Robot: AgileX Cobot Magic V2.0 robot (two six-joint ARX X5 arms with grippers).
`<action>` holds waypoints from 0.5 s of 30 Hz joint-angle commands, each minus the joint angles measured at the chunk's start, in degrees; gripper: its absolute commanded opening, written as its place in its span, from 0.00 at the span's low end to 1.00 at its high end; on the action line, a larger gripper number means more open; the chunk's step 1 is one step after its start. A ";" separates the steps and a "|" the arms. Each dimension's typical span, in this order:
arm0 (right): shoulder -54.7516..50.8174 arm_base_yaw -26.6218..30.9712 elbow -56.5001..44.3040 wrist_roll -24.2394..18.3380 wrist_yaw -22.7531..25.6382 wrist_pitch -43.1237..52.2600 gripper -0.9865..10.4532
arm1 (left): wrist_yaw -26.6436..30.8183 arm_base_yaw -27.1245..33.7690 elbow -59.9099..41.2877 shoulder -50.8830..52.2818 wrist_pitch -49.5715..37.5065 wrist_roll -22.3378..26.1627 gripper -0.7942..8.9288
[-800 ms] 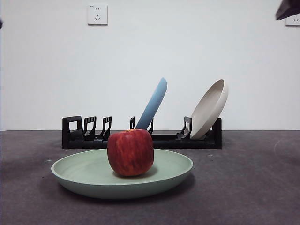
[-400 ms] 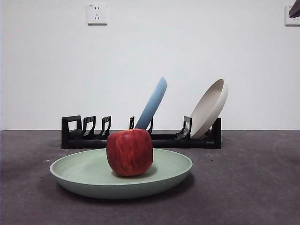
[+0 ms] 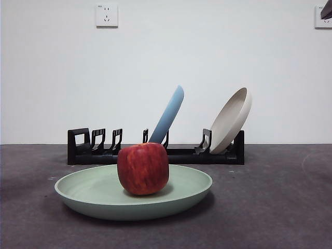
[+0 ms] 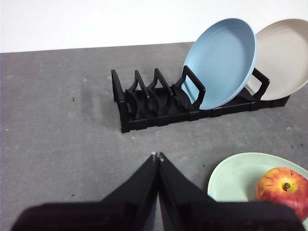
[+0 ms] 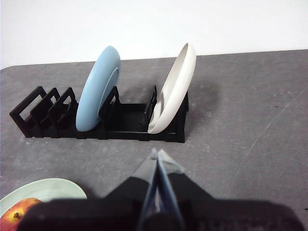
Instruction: Take the green plate from the plate rack,put the plate on the table,take the apple from the table,put the apple in the plate
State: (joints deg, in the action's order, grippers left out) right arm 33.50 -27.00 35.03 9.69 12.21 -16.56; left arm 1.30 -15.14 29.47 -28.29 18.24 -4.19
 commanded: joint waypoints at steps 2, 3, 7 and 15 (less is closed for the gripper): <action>-0.09 -0.02 -0.46 0.55 0.13 0.42 0.08 | -0.33 0.59 -0.26 4.57 1.73 -0.55 0.08; -0.09 -0.02 -0.46 0.55 0.13 0.39 0.08 | -0.17 0.85 -0.26 5.75 2.05 -0.31 0.08; -0.09 -0.02 -0.46 0.55 0.13 0.35 0.08 | 0.07 4.28 -0.31 10.25 1.99 1.18 0.08; -0.09 -0.02 -0.46 0.55 0.15 0.20 0.08 | -0.33 12.85 -9.33 16.22 -3.72 1.40 0.08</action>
State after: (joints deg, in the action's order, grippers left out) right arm 33.50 -27.00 35.03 9.69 12.21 -16.69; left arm 1.15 -2.79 22.17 -12.49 15.29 -3.46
